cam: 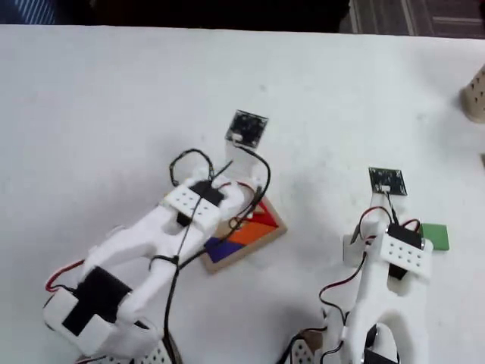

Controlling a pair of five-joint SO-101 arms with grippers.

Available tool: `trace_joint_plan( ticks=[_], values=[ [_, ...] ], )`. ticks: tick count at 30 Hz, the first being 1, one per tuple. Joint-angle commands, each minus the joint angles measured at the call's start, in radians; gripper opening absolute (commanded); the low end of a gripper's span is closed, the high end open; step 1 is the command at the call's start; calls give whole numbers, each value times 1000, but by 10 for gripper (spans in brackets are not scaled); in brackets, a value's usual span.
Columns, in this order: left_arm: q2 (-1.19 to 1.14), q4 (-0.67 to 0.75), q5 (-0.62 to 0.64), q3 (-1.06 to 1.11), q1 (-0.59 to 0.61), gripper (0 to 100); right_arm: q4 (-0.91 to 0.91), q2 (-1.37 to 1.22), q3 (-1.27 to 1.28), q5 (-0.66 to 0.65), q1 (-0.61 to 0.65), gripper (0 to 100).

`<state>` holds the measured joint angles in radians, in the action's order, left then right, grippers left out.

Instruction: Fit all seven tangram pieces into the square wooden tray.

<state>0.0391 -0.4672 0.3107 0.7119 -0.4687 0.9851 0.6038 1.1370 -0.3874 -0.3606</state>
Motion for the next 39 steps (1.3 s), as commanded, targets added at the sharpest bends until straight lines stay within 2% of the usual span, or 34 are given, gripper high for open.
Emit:
trace_joint_plan(
  ticks=[1, 6, 14, 21, 39],
  values=[
    [50, -5, 9, -52, -4, 23, -12, 31, -8, -11, 1, 24],
    [48, -5, 8, -51, -77, 23, -12, 31, -8, -11, 1, 24],
    [-51, 55, 8, -69, -96, 23, -12, 31, -8, -11, 1, 24],
    [-150, -81, 6, -175, -79, 23, -12, 31, -8, -11, 1, 24],
    [-148, -262, 5, -172, -7, 23, -12, 31, -8, -31, 1, 24]
  ],
)
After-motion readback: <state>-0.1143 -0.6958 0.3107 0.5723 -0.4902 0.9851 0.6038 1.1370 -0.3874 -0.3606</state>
